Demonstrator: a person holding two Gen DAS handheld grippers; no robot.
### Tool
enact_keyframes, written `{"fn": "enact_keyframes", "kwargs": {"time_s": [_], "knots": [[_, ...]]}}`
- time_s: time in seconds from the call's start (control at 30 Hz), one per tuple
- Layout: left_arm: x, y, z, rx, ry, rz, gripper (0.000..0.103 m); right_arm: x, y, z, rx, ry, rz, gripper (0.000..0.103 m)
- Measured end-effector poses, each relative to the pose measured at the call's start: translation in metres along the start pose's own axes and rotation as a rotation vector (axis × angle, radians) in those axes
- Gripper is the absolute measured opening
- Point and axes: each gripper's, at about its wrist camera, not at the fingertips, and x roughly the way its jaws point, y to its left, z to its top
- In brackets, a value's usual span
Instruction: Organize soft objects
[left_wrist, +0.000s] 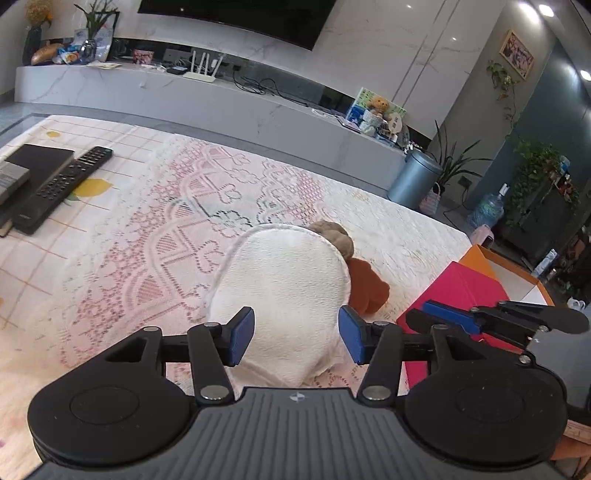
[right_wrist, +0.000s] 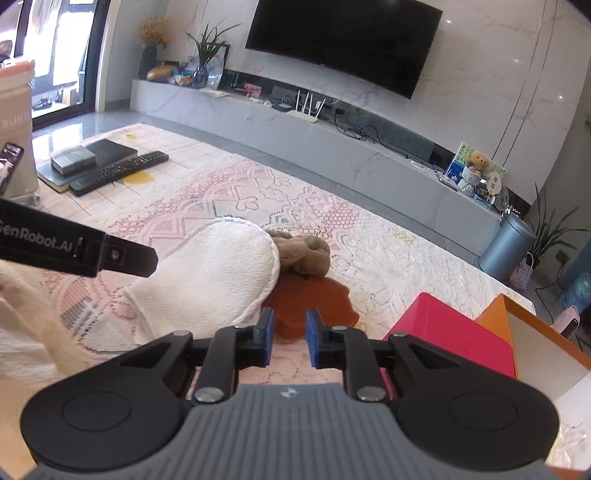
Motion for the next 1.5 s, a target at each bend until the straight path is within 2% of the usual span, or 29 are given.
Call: {"fn": "enact_keyframes", "kwargs": {"time_s": [0.07,0.27,0.37,0.53,0.63,0.7,0.73,0.77,0.83,0.9,0.97,1.0,1.03,1.07,1.1,1.23,1.37,1.47,1.5], "knots": [[0.012,-0.003,0.002,0.013,0.012,-0.003,0.064,0.011,-0.003,0.002,-0.004,0.013,0.019,0.003],[0.054,-0.011,0.004,0.048,0.105,0.016,0.075,0.028,-0.012,0.007,0.033,0.000,0.039,0.003],[0.067,-0.017,0.002,0.085,0.119,0.047,0.076,0.035,-0.019,0.009,0.075,0.009,0.047,0.003],[0.085,-0.024,-0.004,0.132,0.169,0.038,0.080,0.039,-0.028,0.006,0.121,0.019,0.056,0.004],[0.087,-0.021,-0.004,0.112,0.171,0.037,0.080,0.041,-0.030,0.005,0.130,0.023,0.062,0.005],[0.086,-0.015,-0.003,0.082,0.170,0.042,0.071,0.043,-0.030,0.004,0.137,0.027,0.066,0.005],[0.084,-0.014,-0.003,0.074,0.167,0.045,0.057,0.043,-0.029,0.003,0.140,0.029,0.068,0.005],[0.082,-0.013,-0.002,0.069,0.165,0.053,0.048,0.044,-0.029,0.002,0.141,0.029,0.069,0.005],[0.080,-0.010,-0.001,0.052,0.160,0.073,0.023,0.044,-0.027,0.001,0.140,0.033,0.069,0.005],[0.076,-0.004,0.000,0.018,0.148,0.072,0.018,0.044,-0.025,-0.001,0.139,0.037,0.072,0.005],[0.070,-0.005,0.002,0.012,0.129,0.038,0.020,0.043,-0.023,-0.003,0.141,0.041,0.073,0.005],[0.066,-0.007,0.001,0.025,0.122,0.027,0.029,0.043,-0.023,-0.004,0.144,0.040,0.070,0.005],[0.064,-0.011,0.000,0.047,0.116,0.020,0.055,0.041,-0.024,-0.005,0.148,0.036,0.066,0.005],[0.063,-0.015,-0.002,0.066,0.114,0.013,0.069,0.040,-0.026,-0.005,0.153,0.030,0.063,0.005],[0.064,-0.020,-0.003,0.086,0.111,0.013,0.079,0.038,-0.027,-0.005,0.158,0.025,0.061,0.005],[0.076,-0.028,-0.005,0.132,0.148,0.054,0.079,0.036,-0.031,-0.004,0.167,0.024,0.062,0.006],[0.090,-0.039,-0.011,0.223,0.188,0.120,0.079,0.039,-0.030,-0.005,0.172,0.034,0.066,0.006],[0.088,-0.035,-0.011,0.200,0.181,0.126,0.069,0.039,-0.027,-0.005,0.171,0.035,0.070,0.006],[0.085,-0.030,-0.009,0.166,0.173,0.112,0.058,0.039,-0.026,-0.005,0.169,0.035,0.072,0.006]]}}
